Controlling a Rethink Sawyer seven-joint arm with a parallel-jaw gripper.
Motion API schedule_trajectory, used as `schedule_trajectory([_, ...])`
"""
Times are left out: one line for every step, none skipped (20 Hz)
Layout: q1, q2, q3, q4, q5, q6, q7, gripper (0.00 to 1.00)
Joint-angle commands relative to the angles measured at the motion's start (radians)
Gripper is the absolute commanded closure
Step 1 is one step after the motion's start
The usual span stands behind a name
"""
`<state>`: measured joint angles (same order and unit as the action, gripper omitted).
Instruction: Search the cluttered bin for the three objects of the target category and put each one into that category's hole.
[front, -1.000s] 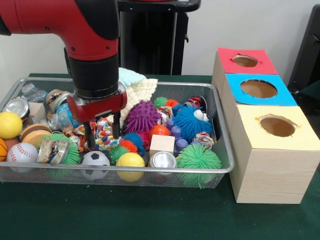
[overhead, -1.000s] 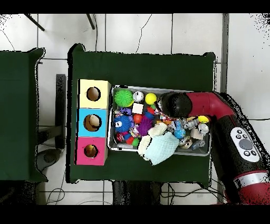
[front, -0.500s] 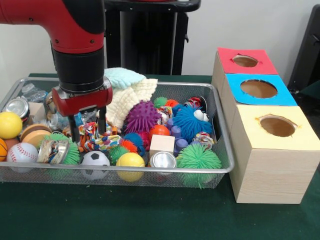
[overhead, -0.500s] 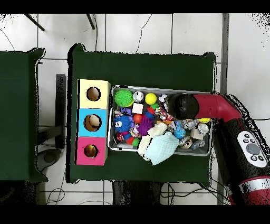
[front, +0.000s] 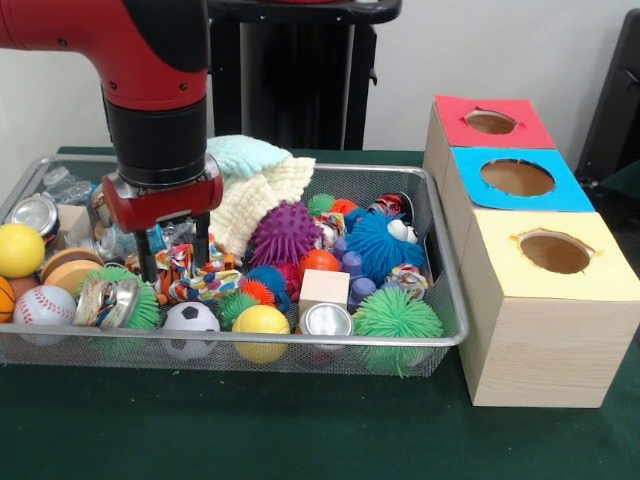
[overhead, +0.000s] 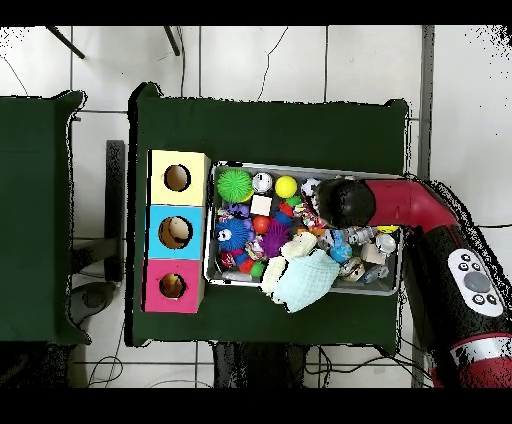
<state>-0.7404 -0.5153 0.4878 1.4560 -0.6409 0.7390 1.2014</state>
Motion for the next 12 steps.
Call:
schedule_trajectory([0.041, 0.048, -0.040, -0.056, 0.030, 0.135, 0.030, 0.00])
schedule_trajectory([0.047, 0.054, -0.042, -0.070, 0.033, 0.141, 0.029, 0.00])
schedule_trajectory([0.051, 0.061, -0.043, -0.083, 0.036, 0.148, 0.024, 0.00])
schedule_trajectory([0.054, 0.067, -0.043, -0.096, 0.040, 0.156, 0.018, 0.00])
schedule_trajectory([0.060, 0.074, -0.044, -0.110, 0.042, 0.161, 0.014, 0.00])
schedule_trajectory([0.067, 0.079, -0.047, -0.124, 0.043, 0.167, 0.012, 0.00])
schedule_trajectory([0.072, 0.085, -0.047, -0.138, 0.046, 0.173, 0.006, 0.00])
schedule_trajectory([0.076, 0.092, -0.047, -0.151, 0.050, 0.184, 0.005, 0.00])
schedule_trajectory([0.080, 0.097, -0.046, -0.159, 0.054, 0.188, 0.004, 0.00])
schedule_trajectory([0.082, 0.099, -0.046, -0.161, 0.056, 0.189, 0.005, 0.00])
schedule_trajectory([0.084, 0.100, -0.045, -0.164, 0.057, 0.187, 0.007, 0.00])
schedule_trajectory([0.087, 0.104, -0.044, -0.171, 0.061, 0.194, 0.006, 0.00])
